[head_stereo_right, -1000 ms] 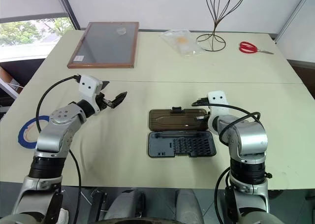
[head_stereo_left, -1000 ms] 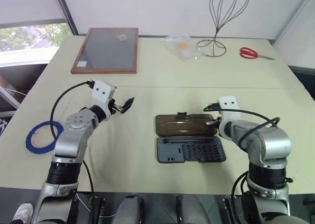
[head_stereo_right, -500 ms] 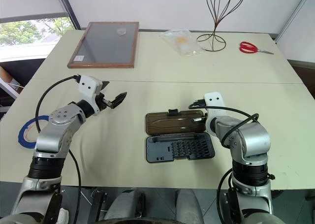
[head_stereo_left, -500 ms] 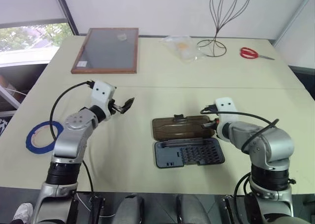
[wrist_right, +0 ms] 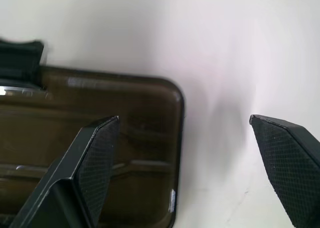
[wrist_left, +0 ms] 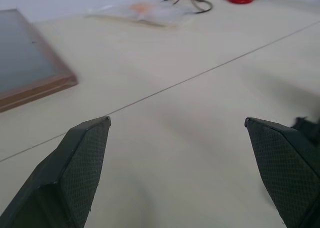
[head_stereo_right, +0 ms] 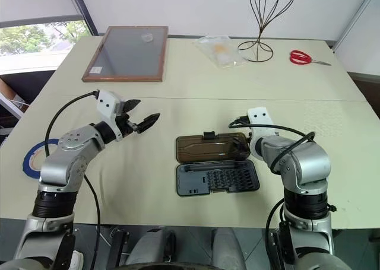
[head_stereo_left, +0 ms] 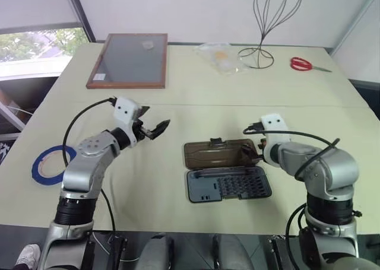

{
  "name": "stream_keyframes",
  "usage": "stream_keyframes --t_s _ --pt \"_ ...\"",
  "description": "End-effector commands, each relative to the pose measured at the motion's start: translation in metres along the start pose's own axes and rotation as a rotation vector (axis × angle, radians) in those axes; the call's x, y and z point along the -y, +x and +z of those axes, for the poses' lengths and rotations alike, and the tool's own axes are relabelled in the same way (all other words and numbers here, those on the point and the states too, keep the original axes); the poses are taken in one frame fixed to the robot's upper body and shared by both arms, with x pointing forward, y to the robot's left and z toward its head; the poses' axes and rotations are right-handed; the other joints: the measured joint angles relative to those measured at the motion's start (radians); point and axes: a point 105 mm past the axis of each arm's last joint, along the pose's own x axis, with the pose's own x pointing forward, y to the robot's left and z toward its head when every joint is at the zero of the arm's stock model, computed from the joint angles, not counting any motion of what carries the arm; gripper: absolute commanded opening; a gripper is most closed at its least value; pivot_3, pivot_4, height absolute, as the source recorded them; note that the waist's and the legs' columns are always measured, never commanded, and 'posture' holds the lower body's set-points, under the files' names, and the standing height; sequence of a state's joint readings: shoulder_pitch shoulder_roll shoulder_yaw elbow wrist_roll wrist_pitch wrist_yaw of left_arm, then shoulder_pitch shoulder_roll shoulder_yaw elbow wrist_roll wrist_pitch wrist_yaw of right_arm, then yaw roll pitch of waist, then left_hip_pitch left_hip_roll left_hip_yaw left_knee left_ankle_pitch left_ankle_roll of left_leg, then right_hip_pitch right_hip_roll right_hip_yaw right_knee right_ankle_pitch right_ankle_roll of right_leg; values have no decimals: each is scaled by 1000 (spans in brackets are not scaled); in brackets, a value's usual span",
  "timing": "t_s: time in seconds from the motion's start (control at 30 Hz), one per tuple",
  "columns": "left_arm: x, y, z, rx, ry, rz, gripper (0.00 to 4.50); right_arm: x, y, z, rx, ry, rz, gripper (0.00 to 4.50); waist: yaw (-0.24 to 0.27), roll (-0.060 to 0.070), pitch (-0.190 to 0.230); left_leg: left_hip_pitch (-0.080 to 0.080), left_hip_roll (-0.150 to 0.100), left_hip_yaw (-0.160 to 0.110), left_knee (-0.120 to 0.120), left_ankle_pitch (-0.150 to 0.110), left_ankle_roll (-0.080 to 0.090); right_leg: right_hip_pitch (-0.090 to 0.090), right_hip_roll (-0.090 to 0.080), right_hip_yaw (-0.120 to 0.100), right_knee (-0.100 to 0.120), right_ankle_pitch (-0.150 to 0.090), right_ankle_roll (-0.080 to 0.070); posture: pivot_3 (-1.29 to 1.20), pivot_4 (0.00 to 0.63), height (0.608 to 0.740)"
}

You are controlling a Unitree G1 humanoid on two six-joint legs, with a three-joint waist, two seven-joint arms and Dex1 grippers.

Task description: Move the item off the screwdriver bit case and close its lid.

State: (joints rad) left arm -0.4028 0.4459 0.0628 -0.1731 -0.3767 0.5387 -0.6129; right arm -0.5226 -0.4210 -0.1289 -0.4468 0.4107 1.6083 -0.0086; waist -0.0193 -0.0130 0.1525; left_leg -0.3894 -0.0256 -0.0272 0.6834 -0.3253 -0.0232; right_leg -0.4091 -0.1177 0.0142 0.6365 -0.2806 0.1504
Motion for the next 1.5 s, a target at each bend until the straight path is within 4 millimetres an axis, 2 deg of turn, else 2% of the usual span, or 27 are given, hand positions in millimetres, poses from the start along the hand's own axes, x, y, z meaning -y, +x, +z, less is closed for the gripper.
stream_keyframes --t_s 0.03,0.23,0.37,0.47,0.57,0.67,0.8,0.93,1.07,1.1,1.23,1.3,1.5 --pt "8 0 22 57 32 -62 4500 4 -9 17 62 -4 1 4474 0 0 0 0 0 0 0 0 0 0 0 0 0 0 0 0 150 740" --pt "24 9 25 56 14 -173 4500 8 -14 29 101 -8 -9 4474 1 0 0 0 0 0 0 0 0 0 0 0 0 0 0 0 150 740" --pt "46 18 26 52 30 -298 4500 12 -17 36 126 -7 -26 4474 3 0 0 0 0 0 0 0 0 0 0 0 0 0 0 0 150 740" --pt "55 20 28 59 33 -370 4500 11 -18 41 139 -15 -27 4474 1 0 0 0 0 0 0 0 0 0 0 0 0 0 0 0 150 740" --pt "65 20 32 70 23 -464 3640 6 -19 51 182 -46 -8 4500 -1 0 0 0 0 0 0 0 0 0 0 0 0 0 0 0 150 740" --pt "77 16 38 75 -15 -574 2064 2 -21 64 249 -94 23 4500 -1 1 0 0 0 0 0 0 0 0 0 0 0 0 0 0 150 740" --pt "90 2 34 12 -89 -736 40 -9 -20 77 329 -144 116 4500 -1 1 1 0 0 0 0 0 1 0 0 0 0 0 0 0 150 740" --pt "101 -14 22 -78 -89 -869 40 -16 -16 78 364 -194 168 4500 -2 1 1 0 0 0 0 -1 1 0 1 0 -1 0 0 0 150 740" --pt "110 -20 -1 -170 -65 -941 40 -28 -11 75 377 -246 269 4500 -1 2 1 0 0 0 0 0 1 0 1 0 -1 0 0 0 150 740" --pt "108 -22 -5 -184 -58 -947 40 -34 -10 76 379 -248 292 4500 -1 2 1 0 0 0 0 0 1 1 1 0 -2 0 0 0 150 740" --pt "120 -22 -21 -222 -53 -989 40 -45 -10 72 384 -291 407 4500 0 2 2 0 0 0 0 0 1 1 1 0 -2 0 0 0 150 740" --pt "116 -24 -27 -231 -47 -988 40 -53 -9 75 387 -289 434 4500 1 2 2 0 0 0 0 -1 1 1 1 0 -2 0 0 0 150 740" --pt "125 -12 -57 -266 3 -950 40 -60 -15 76 410 -328 528 4500 2 2 2 0 0 0 0 0 1 1 1 0 -3 0 0 0 150 740"
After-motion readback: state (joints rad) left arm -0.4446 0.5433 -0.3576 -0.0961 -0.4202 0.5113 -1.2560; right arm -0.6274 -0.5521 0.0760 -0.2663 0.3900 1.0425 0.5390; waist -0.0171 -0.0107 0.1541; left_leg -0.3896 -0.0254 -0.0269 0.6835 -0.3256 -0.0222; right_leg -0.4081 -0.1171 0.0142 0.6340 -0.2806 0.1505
